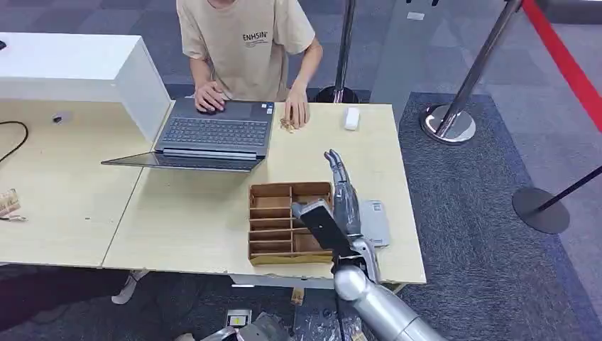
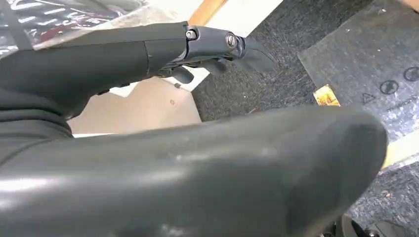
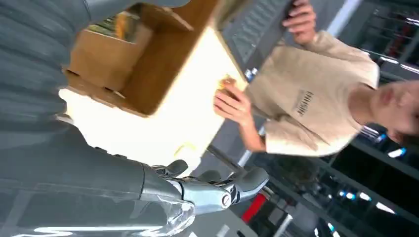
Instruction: Pass the card to the sensor for recognition and then transmit it.
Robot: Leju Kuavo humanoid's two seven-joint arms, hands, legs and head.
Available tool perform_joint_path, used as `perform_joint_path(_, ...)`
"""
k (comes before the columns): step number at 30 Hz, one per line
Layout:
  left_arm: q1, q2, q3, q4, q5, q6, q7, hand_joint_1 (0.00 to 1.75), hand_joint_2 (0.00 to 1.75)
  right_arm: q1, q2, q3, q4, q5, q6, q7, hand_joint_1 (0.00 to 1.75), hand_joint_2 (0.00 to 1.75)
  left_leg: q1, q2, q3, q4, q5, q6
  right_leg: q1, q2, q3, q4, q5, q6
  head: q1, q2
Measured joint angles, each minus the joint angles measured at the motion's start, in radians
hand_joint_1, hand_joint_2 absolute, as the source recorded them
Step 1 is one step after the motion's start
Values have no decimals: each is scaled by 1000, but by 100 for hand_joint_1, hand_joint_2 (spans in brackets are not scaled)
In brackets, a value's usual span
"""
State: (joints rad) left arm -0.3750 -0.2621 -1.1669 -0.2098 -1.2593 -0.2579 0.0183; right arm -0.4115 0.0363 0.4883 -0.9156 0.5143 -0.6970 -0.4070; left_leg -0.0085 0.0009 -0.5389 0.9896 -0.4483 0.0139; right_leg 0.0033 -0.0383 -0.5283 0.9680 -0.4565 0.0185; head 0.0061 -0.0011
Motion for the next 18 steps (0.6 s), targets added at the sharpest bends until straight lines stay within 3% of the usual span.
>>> perform_joint_path(7,0,0,0,0,3,-2,0,0,0,-12,16,-27,-18,-8,3,5,0,175,0,0,0,0,0,0,0,0,0,0,0,0,0,0)
perform_joint_path(12,0,0,0,0,11,-3,5,0,0,11,-2,-24,-59,-2,18,59,0,175,0,0,0,0,0,0,0,0,0,0,0,0,0,0)
perform_joint_path(13,0,0,0,0,12,-3,6,0,0,20,-8,-23,-71,2,19,68,10,175,0,0,0,0,0,0,0,0,0,0,0,0,0,0)
perform_joint_path(14,0,0,0,0,12,-3,6,0,0,27,-14,-20,-84,4,21,74,42,175,0,0,0,0,0,0,0,0,0,0,0,0,0,0)
perform_joint_path(15,0,0,0,0,12,-3,6,0,0,31,-18,-18,-91,5,22,77,59,175,0,0,0,0,0,0,0,0,0,0,0,0,0,0)
perform_joint_path(16,0,0,0,0,13,-3,6,0,0,35,-22,-16,-97,6,23,79,112,175,0,0,0,0,0,0,0,0,0,0,0,0,0,0)
perform_joint_path(17,0,0,0,0,13,-3,6,0,0,37,-26,-14,-106,10,25,85,138,175,0,0,0,0,0,0,0,0,0,0,0,0,0,0)
perform_joint_path(18,0,0,0,0,13,-3,6,0,0,40,-30,-13,-111,16,27,92,136,175,0,0,0,0,0,0,0,0,0,0,0,0,0,0)
